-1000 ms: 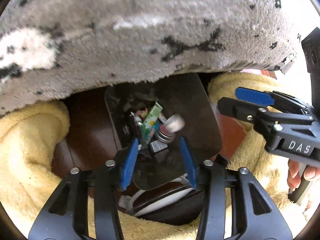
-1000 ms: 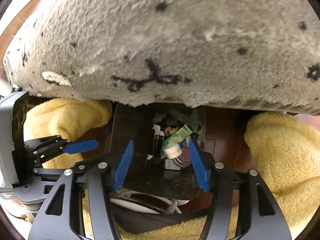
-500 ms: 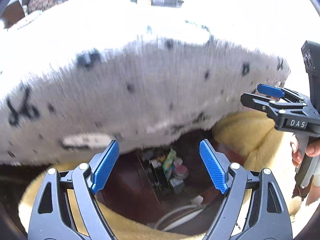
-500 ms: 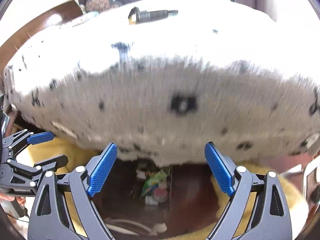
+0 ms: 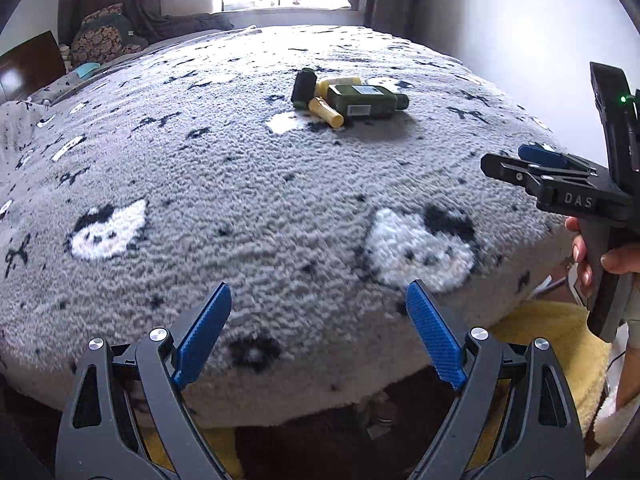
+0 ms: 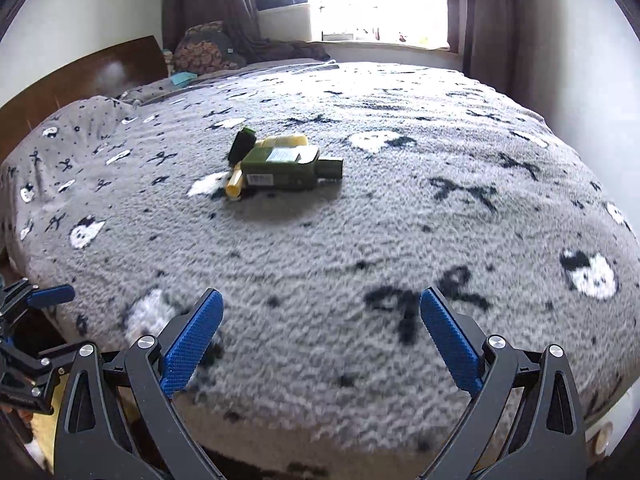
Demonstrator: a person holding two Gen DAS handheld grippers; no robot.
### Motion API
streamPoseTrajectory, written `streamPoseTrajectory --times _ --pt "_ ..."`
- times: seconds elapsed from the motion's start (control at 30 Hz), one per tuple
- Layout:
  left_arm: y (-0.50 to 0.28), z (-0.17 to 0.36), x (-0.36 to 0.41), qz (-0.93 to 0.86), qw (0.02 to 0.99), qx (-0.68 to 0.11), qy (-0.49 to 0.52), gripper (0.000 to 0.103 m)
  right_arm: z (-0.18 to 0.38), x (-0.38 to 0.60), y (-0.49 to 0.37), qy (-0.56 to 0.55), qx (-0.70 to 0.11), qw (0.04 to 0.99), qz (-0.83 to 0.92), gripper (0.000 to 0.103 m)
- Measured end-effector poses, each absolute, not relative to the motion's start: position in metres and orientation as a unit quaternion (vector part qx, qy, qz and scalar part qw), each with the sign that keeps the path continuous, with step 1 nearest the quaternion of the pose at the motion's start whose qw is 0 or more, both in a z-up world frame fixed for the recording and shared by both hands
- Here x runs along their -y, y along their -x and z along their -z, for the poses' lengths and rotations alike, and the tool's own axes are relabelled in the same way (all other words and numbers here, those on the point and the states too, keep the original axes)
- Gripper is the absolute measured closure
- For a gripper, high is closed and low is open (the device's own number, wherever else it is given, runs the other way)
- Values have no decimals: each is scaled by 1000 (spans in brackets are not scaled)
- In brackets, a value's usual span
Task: Collect trash
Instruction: 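Grasp the yellow cylinder with left tool while right tool grasps olive bottle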
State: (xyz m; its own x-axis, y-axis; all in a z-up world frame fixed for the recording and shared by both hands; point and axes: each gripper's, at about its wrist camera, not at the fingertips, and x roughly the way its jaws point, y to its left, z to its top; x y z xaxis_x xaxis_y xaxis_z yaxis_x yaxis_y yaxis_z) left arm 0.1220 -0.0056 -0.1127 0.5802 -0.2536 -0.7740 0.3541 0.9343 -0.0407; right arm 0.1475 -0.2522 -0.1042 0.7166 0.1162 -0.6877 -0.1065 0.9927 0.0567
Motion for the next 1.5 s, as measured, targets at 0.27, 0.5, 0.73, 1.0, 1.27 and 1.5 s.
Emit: streamPoseTrajectory --times 0.27,0.5,0.73,1.0,1.27,1.5 --pt "-208 126 15 167 869 -463 -54 18 109 226 -253 38 -398 914 -64 4" --pt "-253 123 17 169 860 -480 -40 17 120 196 -303 82 -425 897 -92 4" --pt "-274 128 19 158 859 -485 -46 17 128 184 -332 68 -446 885 -118 5" --pt "-282 128 34 158 865 -473 -51 17 124 202 -326 26 -463 876 -135 19" --pt "-304 125 66 165 876 -451 -38 18 106 268 -307 -11 -447 892 -68 18" --pt "-335 136 93 146 877 -456 -42 48 107 293 -283 -24 -441 895 -55 18"
